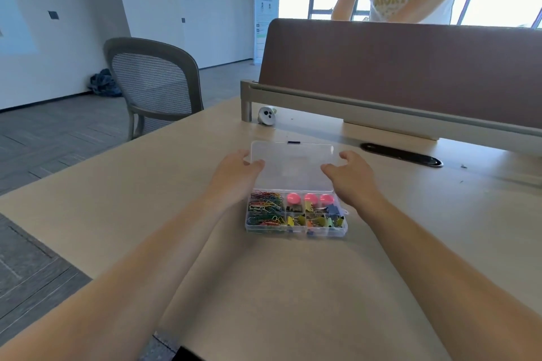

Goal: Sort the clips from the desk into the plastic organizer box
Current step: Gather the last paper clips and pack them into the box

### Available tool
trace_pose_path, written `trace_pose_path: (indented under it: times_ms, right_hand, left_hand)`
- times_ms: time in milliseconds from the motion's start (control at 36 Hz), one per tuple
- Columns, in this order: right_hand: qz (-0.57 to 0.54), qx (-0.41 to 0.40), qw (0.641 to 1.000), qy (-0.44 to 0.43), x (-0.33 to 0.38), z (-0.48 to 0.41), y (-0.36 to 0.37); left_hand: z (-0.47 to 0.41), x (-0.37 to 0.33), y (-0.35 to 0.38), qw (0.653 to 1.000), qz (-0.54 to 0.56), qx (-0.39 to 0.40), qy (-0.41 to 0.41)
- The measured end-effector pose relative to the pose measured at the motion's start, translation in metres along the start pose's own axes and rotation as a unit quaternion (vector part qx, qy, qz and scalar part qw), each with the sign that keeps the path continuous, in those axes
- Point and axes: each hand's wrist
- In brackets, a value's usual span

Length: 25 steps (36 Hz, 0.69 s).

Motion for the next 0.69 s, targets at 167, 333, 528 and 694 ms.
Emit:
trace_pose_path:
  times_ms: [167, 333, 528, 694]
  right_hand:
    - [0.015, -0.01, 0.999, -0.029, 0.006, 0.021, -0.014]
    - [0.031, -0.015, 0.999, -0.013, 0.004, 0.035, -0.02]
    - [0.045, -0.009, 0.999, -0.015, -0.004, 0.053, -0.02]
    - [0.089, 0.015, 0.996, -0.02, -0.015, 0.064, -0.017]
  left_hand:
    - [0.019, -0.008, -0.007, 0.999, 0.021, 0.012, 0.03]
    - [0.038, -0.016, -0.013, 0.999, -0.034, -0.007, 0.002]
    - [0.053, -0.015, -0.009, 0.994, -0.112, -0.001, 0.015]
    - [0.057, -0.006, -0.002, 0.982, -0.182, 0.025, 0.04]
Point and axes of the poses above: each hand's wrist, its own z-axis away from the middle knuckle, its own y-axis out of the palm, x = y × z, and after that the axes turned 1 degree about x, right-handed
